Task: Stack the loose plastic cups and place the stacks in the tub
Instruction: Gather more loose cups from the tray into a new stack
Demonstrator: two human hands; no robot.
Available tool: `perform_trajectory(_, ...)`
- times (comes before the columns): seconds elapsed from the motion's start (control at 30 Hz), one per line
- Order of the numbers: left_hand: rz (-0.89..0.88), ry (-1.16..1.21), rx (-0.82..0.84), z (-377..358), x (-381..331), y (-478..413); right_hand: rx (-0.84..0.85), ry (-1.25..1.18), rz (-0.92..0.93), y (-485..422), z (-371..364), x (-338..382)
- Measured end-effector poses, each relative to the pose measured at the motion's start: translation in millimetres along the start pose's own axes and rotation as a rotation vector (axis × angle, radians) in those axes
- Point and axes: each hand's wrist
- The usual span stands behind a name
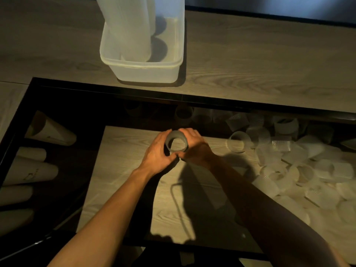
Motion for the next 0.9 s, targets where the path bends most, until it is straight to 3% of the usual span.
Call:
perform_trajectory(0.2,0.065,-0.012,0.023,-15,8,-1,0.064,-0.110,-0.016,4,-9,-6)
perform_trajectory(0.53,-0.099,-0.007,-0.002,-44,-50,-10,-0.260,0.009,0.159,48,39,-51)
perform_trajectory(0.9,-0.296,-0.018,0.087,-108,-144,-41,-0.310,-0.120,-0.114,109,122,-113)
Point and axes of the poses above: each hand's wrist, its own y-axis away from the middle knuckle, its own z-axis out of the back of the hand, x = y × z, and after that the axes turned 1 degree about x, right-handed
